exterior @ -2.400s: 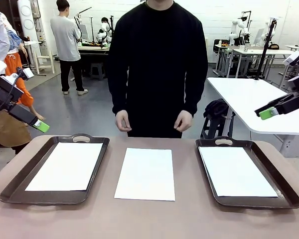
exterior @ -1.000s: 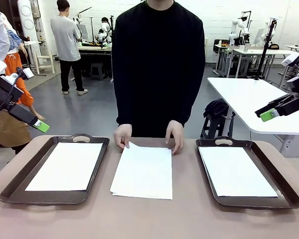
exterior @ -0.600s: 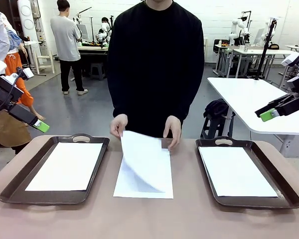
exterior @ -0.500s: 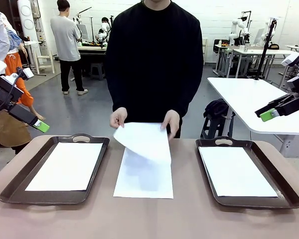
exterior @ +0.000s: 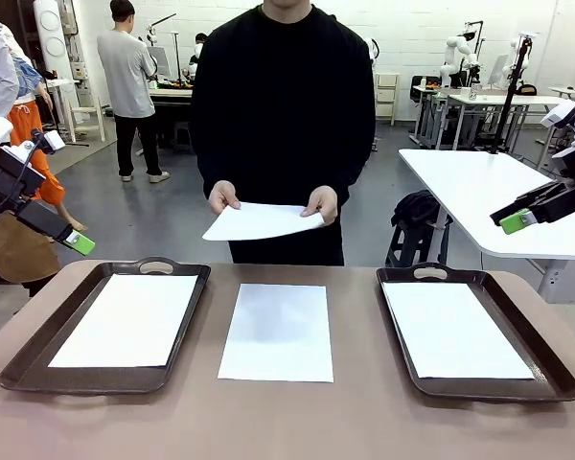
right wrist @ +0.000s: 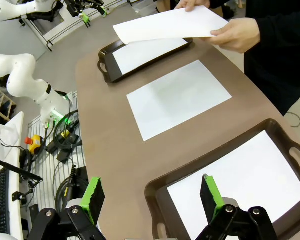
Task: Sort the A4 documents.
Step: Receive the A4 Paper.
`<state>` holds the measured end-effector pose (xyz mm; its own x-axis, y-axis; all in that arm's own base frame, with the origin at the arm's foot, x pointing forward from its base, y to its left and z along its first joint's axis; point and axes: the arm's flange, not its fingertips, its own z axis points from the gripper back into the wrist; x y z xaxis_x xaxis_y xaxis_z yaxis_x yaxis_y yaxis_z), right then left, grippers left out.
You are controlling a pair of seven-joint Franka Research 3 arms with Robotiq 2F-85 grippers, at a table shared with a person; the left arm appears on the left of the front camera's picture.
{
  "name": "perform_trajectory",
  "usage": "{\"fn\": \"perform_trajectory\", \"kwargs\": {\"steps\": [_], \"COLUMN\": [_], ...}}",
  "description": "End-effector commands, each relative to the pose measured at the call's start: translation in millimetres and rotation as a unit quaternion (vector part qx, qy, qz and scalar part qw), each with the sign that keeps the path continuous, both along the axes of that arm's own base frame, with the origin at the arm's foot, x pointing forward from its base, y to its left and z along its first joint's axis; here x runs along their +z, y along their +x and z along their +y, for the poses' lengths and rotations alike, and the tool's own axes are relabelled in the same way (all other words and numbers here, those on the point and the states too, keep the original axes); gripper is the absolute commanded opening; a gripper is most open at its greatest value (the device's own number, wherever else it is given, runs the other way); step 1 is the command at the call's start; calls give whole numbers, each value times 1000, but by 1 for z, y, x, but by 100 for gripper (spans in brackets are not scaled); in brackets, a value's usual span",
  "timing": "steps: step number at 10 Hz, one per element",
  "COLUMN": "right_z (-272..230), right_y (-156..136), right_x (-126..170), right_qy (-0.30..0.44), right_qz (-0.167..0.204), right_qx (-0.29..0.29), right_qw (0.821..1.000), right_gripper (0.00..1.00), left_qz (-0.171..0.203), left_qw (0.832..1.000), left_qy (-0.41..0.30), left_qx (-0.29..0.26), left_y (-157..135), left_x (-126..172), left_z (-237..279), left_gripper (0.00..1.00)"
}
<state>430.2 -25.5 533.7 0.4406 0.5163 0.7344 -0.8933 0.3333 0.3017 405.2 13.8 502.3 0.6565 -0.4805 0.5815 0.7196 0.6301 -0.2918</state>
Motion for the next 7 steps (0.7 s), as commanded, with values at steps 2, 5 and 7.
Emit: {"fn": "perform_trajectory", "kwargs": {"steps": [2,5,7], "right_z": [2,2,2], "right_y": [0,0,0], "right_x": [0,0,0], "right_qy": [-1,-1,-1], "right_qz": [0,0,0], "right_qx": [2,2,2], "right_qw": [1000,1000,1000], "right_gripper": [100,100,100], "left_qz": [-2,-2,-2], "left_qw": [1000,1000,1000], "left_qy": [0,0,0], "left_qx": [-1,-1,-1], "left_y": [0,0,0], "left_x": [1,1,1], "left_z": [0,0,0], "left_gripper": [100,100,100]}}
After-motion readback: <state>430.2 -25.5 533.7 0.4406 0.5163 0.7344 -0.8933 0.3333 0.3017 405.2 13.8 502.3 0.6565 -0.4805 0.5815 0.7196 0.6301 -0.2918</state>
